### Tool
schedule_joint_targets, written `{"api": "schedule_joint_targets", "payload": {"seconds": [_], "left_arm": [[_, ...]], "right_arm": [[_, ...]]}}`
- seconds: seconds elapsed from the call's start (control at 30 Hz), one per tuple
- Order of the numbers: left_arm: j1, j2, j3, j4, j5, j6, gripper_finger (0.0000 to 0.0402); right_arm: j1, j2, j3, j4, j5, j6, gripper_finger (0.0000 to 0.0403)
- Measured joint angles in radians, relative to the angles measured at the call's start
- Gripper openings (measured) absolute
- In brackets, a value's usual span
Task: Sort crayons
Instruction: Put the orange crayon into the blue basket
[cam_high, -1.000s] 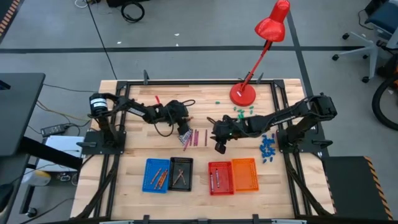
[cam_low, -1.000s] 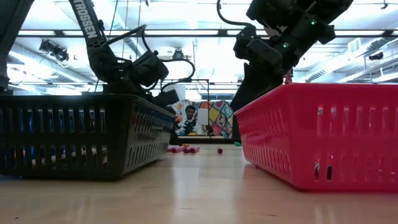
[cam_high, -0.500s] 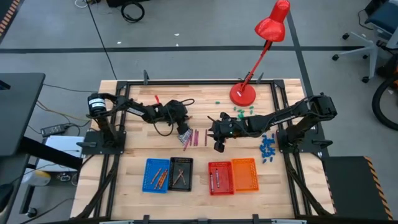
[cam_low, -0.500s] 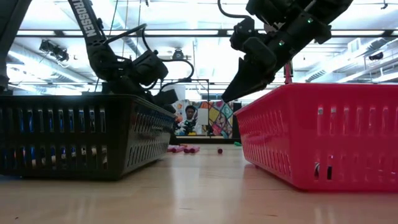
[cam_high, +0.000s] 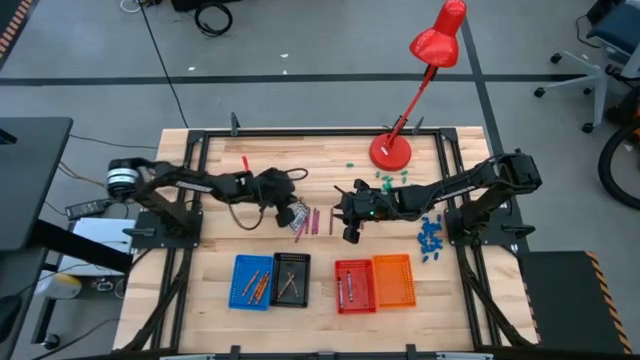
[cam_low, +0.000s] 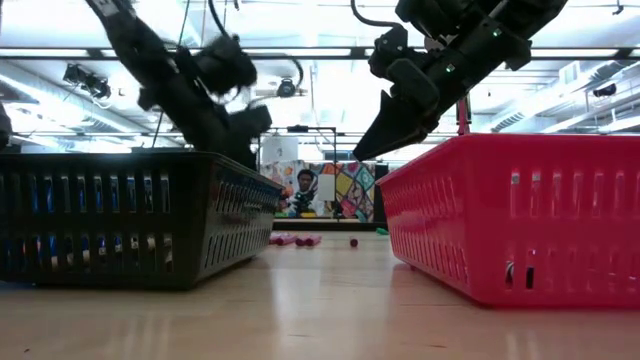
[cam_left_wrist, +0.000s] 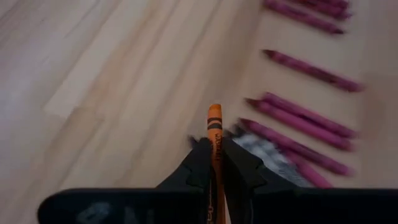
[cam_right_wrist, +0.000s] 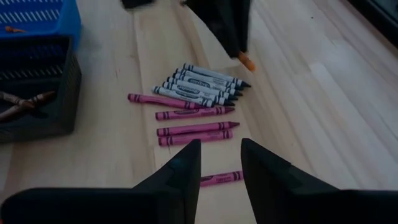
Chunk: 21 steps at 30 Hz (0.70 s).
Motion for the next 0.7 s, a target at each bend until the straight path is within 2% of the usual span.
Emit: {"api": "schedule_joint_targets", "payload": {"seconds": [0.17,0.3,0.47,0.7], "left_arm": [[-0.114,-0.14,0.001,-0.144,-0.049,-0.133,0.0031],[-0.254,-0.237,0.002,-0.248,-0.134,-0.29,0.0031],[-0.452,-0.293,0.002,-0.338,-0.261,-0.551,0.0031],[-0.719,-0.296,0.002,-0.407,-0.425,-0.908,0.0032]], "right_arm": [[0.0,0.0,-0.021,0.052,-0.001,-0.001,0.0119],[0.001,0.0,-0.093,0.202,-0.006,0.007,0.0119],[0.002,0.001,-0.153,0.335,-0.022,0.005,0.0119],[0.002,0.001,-0.155,0.375,-0.05,-0.052,0.0119]]}}
